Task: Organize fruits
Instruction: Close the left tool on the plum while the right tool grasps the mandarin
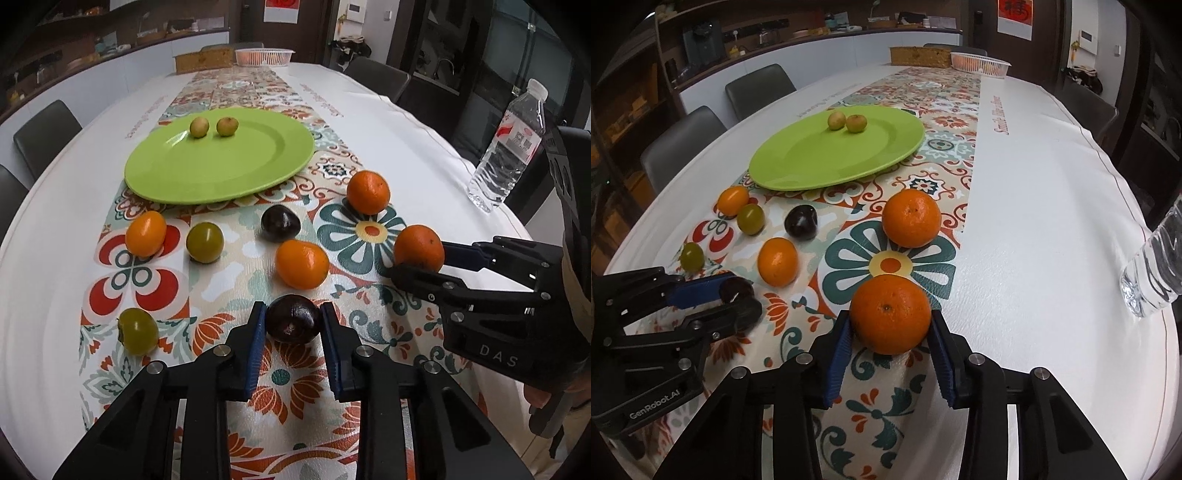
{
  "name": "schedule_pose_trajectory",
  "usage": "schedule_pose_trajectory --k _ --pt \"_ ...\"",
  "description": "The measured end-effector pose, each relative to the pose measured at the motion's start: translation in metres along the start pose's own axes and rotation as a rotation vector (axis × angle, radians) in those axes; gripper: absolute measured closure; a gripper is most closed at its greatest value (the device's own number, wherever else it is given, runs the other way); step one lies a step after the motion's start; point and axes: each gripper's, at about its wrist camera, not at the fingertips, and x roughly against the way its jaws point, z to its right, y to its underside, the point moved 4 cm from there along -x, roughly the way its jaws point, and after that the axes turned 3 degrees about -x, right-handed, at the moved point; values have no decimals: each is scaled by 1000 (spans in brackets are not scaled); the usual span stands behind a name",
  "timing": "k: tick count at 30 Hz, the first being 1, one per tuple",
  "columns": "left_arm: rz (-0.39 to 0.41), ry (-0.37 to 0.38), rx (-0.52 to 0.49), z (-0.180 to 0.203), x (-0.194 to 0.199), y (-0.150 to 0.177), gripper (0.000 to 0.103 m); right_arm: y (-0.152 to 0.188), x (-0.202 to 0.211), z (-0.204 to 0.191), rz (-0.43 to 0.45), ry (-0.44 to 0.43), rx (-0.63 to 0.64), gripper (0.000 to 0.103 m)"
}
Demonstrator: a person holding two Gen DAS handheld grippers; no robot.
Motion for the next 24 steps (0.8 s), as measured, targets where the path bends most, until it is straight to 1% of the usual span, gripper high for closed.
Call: schedule_pose_trajectory --k 8,16,24 --pt "62 -2 0 3 26 -5 74 -3 22 -9 45 -16 7 61" --pt "143 -17 -10 3 59 -11 74 -12 53 -22 120 -31 26 61" --pt "229 -30 -27 0 89 -27 74 -31 77 -33 199 -48 41 61"
